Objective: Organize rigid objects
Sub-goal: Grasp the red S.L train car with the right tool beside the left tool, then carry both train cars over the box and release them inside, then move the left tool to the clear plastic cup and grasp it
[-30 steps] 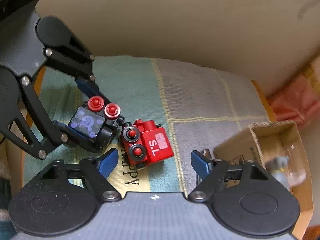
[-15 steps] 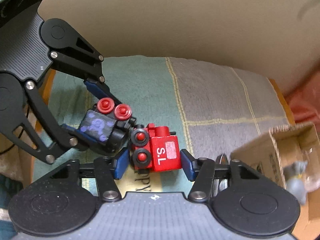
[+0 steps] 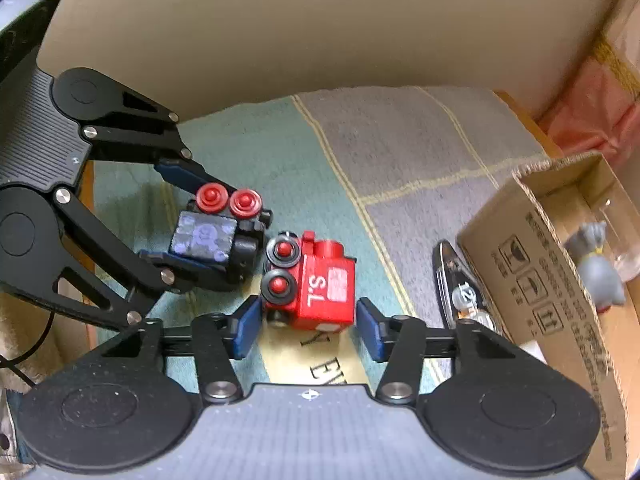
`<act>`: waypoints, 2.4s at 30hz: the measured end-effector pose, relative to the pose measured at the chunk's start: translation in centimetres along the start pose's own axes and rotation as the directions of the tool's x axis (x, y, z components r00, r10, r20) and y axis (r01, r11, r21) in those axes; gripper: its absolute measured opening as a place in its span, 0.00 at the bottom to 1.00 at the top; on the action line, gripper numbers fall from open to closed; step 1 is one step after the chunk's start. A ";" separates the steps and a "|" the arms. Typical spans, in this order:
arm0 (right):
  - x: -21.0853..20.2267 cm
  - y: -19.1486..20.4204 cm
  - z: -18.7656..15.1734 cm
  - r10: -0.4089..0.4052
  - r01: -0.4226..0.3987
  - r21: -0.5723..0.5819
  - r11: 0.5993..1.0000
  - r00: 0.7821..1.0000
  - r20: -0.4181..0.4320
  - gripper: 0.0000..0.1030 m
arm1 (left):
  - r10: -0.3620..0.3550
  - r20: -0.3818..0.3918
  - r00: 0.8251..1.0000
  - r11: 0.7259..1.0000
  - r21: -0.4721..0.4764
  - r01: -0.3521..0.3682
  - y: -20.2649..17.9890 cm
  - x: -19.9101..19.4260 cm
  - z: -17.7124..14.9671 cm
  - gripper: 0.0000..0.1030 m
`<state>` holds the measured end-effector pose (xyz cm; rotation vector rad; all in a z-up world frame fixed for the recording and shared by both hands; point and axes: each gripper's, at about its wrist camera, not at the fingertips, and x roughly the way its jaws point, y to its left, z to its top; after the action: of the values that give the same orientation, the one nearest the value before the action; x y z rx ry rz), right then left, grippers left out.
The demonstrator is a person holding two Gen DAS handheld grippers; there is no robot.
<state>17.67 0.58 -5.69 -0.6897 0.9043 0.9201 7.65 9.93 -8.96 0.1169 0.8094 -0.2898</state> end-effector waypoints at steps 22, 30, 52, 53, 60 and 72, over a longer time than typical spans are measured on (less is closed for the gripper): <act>-1.5 -0.3 0.0 -0.024 0.023 0.051 0.998 0.999 0.022 0.52 | 0.006 -0.017 1.000 1.000 -0.004 -0.006 0.0 -0.6 0.5 0.48; -5.6 -1.2 -0.4 -0.104 0.098 0.076 0.992 0.991 0.082 0.52 | 0.012 0.028 1.000 1.000 0.013 -0.012 -0.6 -2.1 3.9 0.48; -14.8 -13.5 -5.2 -0.420 0.351 0.394 0.849 0.902 0.103 0.36 | -0.068 0.131 0.989 0.993 0.106 0.054 -3.2 2.6 19.2 0.48; -14.7 -14.1 -5.5 -0.426 0.355 0.409 0.841 0.900 0.095 0.36 | -0.068 0.124 0.990 0.992 0.111 0.054 -3.3 3.1 19.5 0.48; -13.5 -16.2 -7.3 -0.433 0.368 0.450 0.814 0.900 0.047 0.40 | -0.066 0.096 0.993 0.990 0.127 0.053 -3.9 5.4 20.5 0.48; -14.6 -15.7 -9.5 -0.477 0.390 0.495 0.777 0.877 0.057 0.97 | -0.027 0.142 0.989 0.997 0.080 0.016 -3.8 5.4 20.6 0.99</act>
<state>23.77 -19.55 4.69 -0.3579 0.7211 0.3111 24.32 0.83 1.27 0.1595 0.6573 -0.3467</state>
